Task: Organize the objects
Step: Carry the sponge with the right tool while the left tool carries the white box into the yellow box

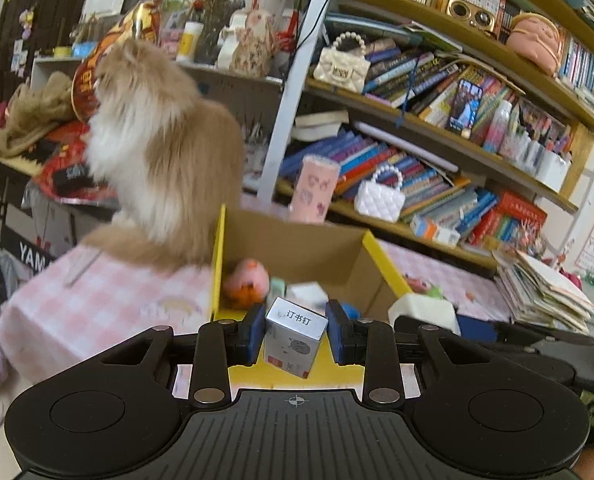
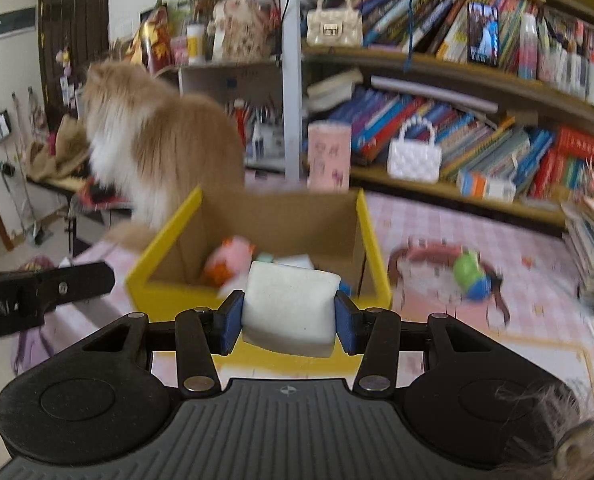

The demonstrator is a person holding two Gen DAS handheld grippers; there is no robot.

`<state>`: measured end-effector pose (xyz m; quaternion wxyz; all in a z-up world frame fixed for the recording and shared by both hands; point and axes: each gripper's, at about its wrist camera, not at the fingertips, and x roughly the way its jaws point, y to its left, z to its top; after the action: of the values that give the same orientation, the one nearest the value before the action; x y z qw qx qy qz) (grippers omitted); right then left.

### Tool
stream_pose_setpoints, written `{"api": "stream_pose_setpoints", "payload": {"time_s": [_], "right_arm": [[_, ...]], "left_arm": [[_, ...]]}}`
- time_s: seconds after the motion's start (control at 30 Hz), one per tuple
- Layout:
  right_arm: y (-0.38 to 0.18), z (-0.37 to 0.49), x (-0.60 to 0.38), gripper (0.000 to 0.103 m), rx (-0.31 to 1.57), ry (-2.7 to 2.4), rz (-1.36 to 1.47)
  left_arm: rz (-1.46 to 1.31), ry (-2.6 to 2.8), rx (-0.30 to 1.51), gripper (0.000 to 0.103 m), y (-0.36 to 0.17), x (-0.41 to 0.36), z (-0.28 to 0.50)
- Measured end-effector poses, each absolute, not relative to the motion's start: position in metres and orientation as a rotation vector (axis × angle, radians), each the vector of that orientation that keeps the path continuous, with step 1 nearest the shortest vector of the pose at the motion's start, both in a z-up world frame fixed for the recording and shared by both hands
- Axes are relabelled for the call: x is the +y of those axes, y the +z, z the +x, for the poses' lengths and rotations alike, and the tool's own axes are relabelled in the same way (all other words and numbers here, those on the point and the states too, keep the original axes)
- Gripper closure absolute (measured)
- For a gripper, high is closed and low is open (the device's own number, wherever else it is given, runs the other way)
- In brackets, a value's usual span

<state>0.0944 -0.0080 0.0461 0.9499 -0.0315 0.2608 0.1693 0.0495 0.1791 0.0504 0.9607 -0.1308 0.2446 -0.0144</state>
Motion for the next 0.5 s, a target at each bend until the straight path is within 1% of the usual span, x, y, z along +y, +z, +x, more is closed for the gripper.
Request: {"api": "stream_pose_setpoints", "payload": {"time_s": [0.1,0.2,0.33,0.5], "right_arm": [[0.05,0.122,-0.003,0.059,0.511,0.347,-0.082],[0.045,0.148,0.001,0.059,0.531,0.357,-0.1],[0.028,0.185,0.007,0.059,0.569,0.373,-0.146],[0.001,0.229,0.024,0.059,0.614,0.435,-0.282]], "left_arm": [[-0.263,-0.017,0.493,0.072,0.051,0.178,0.072],[-0.281,-0.004,0.507,0.072,0.046,0.176,0.096],[-0.281,0.019,0.542,0.072,0.034,0.174,0.132],[-0.263,0.071,0.597,0.072,0.02,0.172,0.179]]}}
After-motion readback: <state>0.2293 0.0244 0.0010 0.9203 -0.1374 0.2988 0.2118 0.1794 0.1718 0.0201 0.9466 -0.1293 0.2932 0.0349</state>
